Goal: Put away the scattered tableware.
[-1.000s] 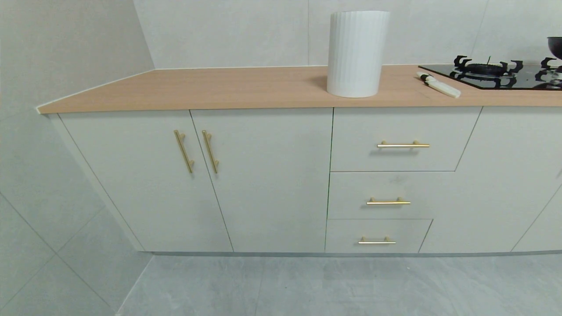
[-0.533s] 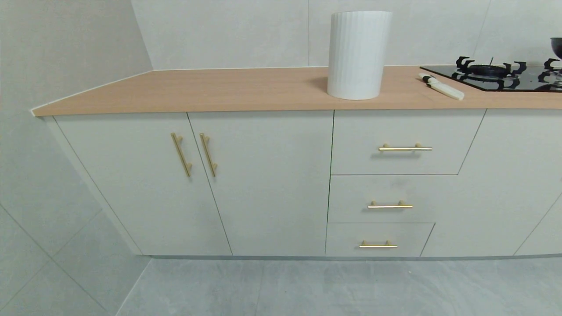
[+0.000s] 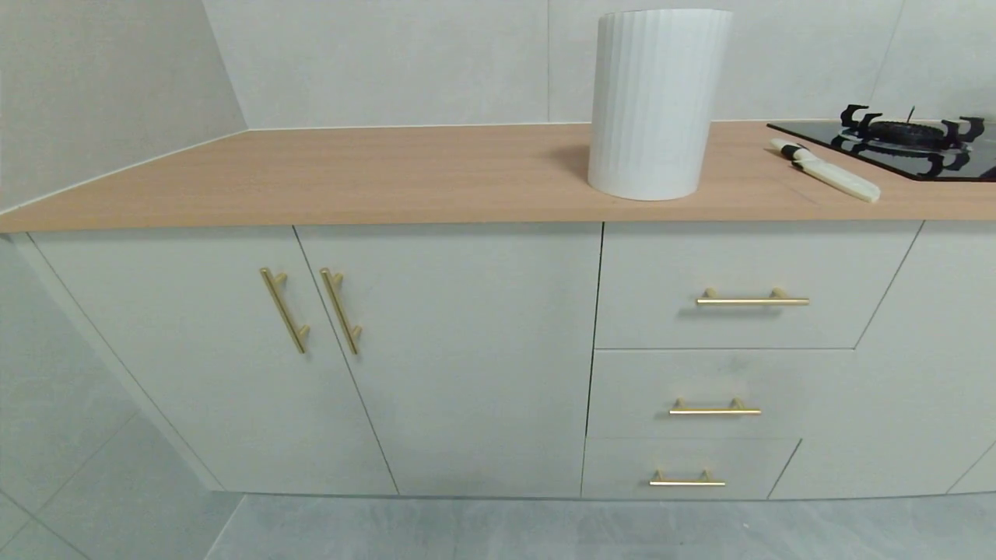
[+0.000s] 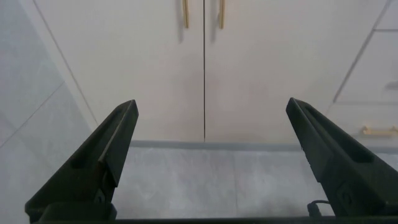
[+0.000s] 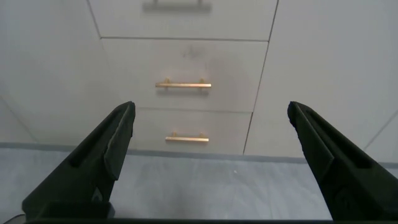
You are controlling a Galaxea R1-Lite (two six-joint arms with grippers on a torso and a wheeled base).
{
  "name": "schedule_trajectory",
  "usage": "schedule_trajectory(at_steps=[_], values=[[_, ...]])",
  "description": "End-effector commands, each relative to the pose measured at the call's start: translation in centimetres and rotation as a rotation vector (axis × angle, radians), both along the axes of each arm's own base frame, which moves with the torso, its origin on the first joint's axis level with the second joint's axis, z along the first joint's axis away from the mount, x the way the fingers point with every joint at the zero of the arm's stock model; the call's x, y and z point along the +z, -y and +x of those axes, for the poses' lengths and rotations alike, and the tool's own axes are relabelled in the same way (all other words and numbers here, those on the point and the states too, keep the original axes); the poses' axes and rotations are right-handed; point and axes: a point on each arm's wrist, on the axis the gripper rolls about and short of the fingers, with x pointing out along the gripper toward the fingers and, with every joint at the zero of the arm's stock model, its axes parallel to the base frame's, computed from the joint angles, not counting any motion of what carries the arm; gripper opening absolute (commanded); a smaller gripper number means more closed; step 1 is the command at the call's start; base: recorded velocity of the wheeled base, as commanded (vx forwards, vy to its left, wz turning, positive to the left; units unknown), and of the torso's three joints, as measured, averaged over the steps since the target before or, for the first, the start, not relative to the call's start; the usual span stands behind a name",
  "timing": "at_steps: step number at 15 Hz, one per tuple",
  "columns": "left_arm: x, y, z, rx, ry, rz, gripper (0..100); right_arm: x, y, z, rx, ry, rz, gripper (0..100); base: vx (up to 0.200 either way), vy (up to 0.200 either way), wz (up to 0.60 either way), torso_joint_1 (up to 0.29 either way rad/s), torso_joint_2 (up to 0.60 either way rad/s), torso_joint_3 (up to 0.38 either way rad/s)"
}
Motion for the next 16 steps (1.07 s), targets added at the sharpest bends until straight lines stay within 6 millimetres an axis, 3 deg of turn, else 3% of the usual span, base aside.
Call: schedule_trajectory(at_steps=[1,5,16], values=[[0.0,0.0,0.0,0.001,0.0,-0.001,100,0.01,0.0,0.02,0.0,-0.002,0.0,100,0.2,0.0,0.0,0.002,0.0,0.002],[0.0,0.0,0.0,0.001,0.0,-0.001,100,0.01,0.0,0.02,0.0,-0.002,0.0,100,0.2,0.0,0.0,0.0,0.0,0.004],[0.0,0.0,0.0,0.001,0.0,-0.004,100,0.01,0.0,0.02,0.0,-0.002,0.0,100,0.0,0.0,0.0,0.0,0.0,0.0]])
